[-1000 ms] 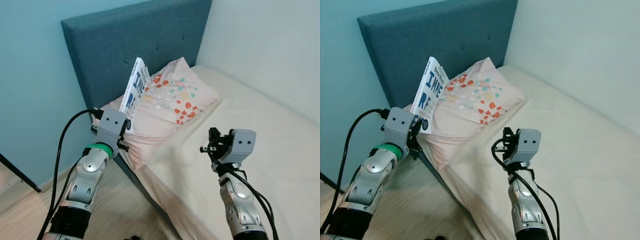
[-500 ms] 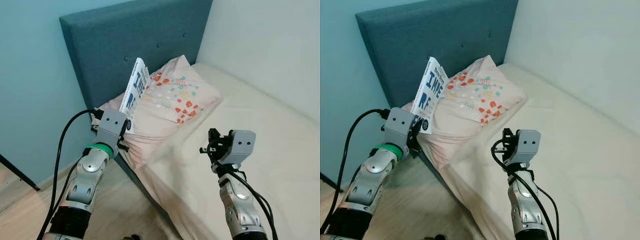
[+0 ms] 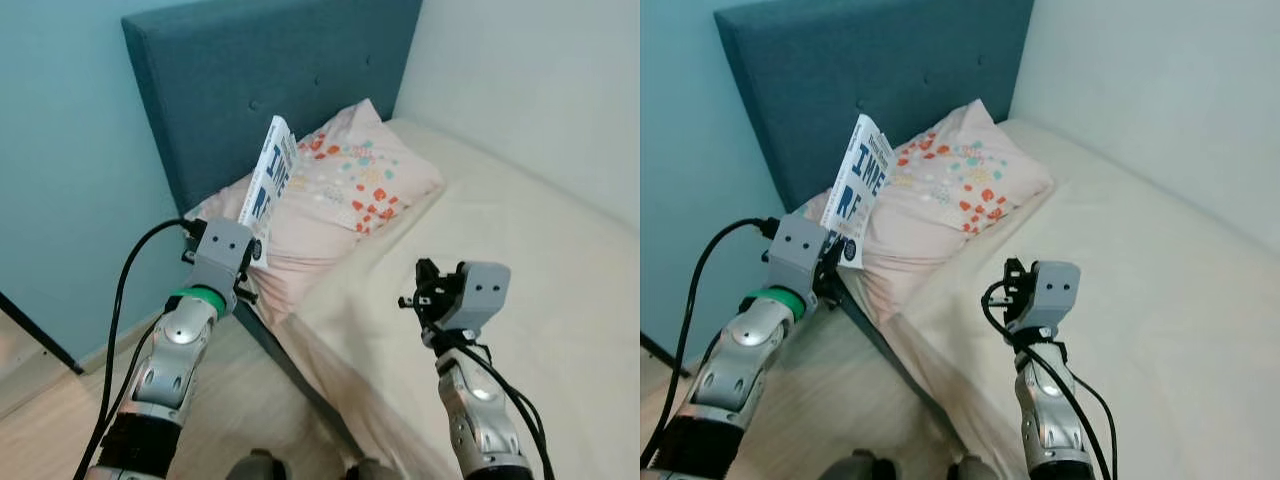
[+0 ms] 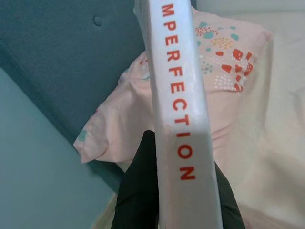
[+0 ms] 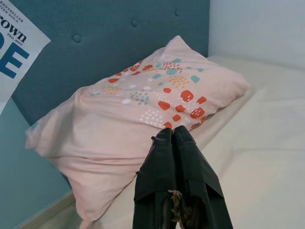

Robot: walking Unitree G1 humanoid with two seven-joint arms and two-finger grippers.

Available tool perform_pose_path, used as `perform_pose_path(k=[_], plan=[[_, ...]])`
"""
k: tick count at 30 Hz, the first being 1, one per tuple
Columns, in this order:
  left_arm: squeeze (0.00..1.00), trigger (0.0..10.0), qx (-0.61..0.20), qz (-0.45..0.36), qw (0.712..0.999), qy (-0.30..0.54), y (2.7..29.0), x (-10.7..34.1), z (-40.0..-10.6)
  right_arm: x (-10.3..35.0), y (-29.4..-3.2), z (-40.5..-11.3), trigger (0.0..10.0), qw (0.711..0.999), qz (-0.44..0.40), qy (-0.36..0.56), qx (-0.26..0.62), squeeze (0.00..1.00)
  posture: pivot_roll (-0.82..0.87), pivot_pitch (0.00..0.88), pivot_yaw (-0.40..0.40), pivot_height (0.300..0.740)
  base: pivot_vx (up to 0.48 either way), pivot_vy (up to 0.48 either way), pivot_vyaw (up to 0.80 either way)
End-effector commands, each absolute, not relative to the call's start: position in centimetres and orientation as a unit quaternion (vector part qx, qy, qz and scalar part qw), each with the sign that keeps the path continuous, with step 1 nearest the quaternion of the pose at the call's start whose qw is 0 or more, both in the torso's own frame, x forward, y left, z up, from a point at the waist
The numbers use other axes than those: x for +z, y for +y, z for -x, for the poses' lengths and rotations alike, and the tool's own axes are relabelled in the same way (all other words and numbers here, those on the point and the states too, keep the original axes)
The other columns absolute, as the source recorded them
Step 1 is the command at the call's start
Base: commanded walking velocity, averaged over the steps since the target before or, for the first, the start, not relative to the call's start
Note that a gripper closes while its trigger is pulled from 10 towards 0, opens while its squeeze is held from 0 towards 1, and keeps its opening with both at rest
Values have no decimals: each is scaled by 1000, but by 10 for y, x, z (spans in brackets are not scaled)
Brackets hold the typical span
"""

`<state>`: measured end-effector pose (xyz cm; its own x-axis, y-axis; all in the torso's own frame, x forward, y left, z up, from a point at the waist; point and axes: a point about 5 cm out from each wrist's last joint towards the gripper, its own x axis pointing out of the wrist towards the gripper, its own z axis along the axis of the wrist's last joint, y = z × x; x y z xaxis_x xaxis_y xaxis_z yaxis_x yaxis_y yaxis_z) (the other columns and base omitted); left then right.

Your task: Clean up the room

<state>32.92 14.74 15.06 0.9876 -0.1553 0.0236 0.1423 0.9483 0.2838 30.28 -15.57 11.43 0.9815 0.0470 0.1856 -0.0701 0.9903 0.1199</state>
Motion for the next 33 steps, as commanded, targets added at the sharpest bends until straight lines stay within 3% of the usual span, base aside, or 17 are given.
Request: perform_pose_path(k=[1,12,30,33], plan=[[0,10000,-81,-141,986,-31,144,153,-328,110,-157,-301,10000,994,-65,-81,25,0,12,74,23,650,0,0,0],[0,10000,-82,-141,986,-29,145,153,-328,108,-157,-300,10000,994,-67,-79,22,0,13,76,26,615,0,0,0],[0,10000,-90,-128,987,-32,143,153,-328,108,-156,-299,10000,994,-68,-79,24,0,13,80,27,615,0,0,0],[0,10000,-128,-48,990,-17,135,158,-350,108,-154,-298,10000,994,-64,-78,29,0,-7,104,17,615,0,0,0]])
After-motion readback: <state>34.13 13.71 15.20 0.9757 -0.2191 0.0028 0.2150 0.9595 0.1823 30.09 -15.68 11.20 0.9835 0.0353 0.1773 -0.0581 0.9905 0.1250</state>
